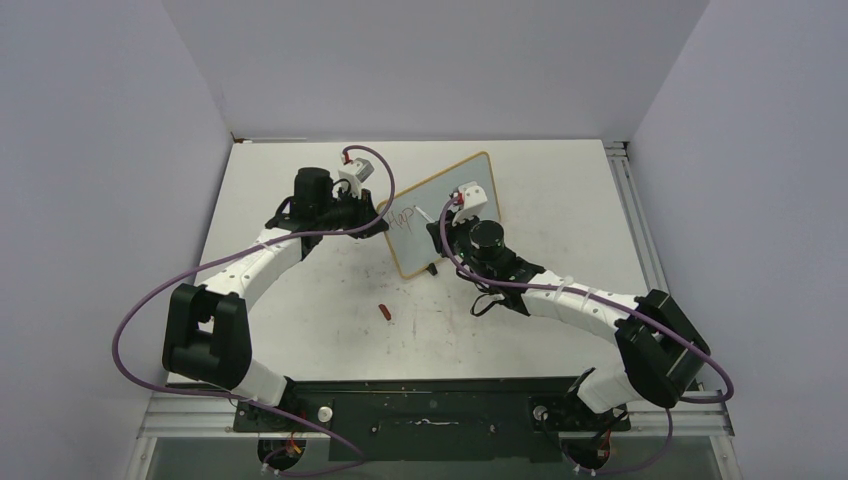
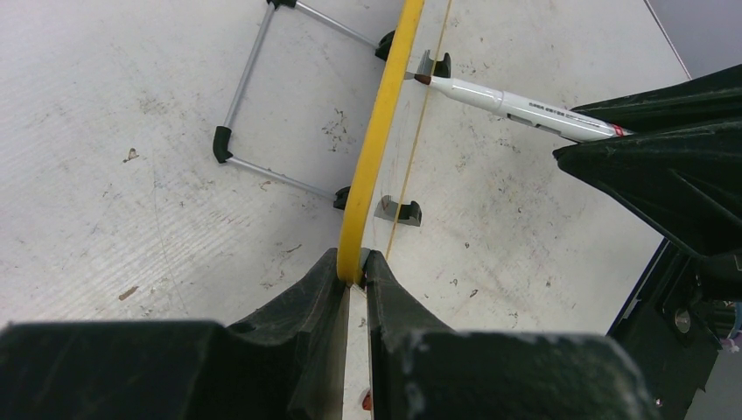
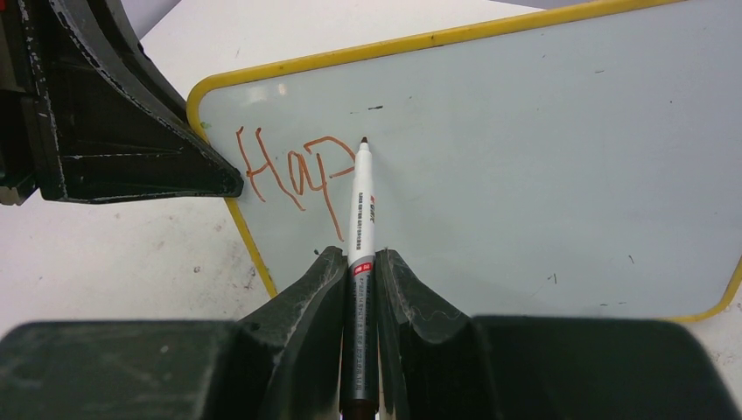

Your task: Write a sentence on the whiteboard

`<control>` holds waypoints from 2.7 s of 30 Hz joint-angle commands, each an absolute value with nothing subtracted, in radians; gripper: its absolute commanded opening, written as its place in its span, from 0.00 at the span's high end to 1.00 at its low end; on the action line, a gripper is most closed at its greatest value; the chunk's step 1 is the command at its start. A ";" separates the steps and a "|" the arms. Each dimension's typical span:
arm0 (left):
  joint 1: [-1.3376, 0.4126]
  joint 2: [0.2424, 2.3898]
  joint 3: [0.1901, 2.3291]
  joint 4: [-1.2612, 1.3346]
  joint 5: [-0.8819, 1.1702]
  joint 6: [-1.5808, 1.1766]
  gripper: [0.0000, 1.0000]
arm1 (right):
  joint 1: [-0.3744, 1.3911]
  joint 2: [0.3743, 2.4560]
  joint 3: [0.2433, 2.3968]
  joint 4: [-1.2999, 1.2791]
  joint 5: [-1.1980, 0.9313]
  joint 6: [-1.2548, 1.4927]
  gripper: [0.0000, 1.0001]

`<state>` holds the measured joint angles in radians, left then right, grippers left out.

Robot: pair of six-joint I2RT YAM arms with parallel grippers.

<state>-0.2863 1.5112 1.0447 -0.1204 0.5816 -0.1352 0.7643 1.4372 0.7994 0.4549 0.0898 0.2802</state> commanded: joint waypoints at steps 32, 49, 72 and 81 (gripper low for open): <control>-0.299 1.493 1.074 -0.156 0.583 -0.112 1.00 | 0.768 1.384 0.694 0.454 0.089 0.345 0.95; -0.301 1.492 1.074 -0.156 0.580 -0.114 1.00 | 0.775 1.332 0.773 0.443 0.075 0.303 0.95; -0.305 1.496 1.075 -0.158 0.580 -0.112 1.00 | 0.767 1.442 0.846 0.488 0.058 0.285 0.95; -0.307 1.495 1.075 -0.158 0.582 -0.112 1.00 | 0.767 1.459 0.844 0.492 0.080 0.281 0.95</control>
<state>-0.2893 1.5112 1.0462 -0.1246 0.5758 -0.1341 0.7673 1.4479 0.8082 0.4358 0.0635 0.2943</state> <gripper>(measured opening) 0.094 0.158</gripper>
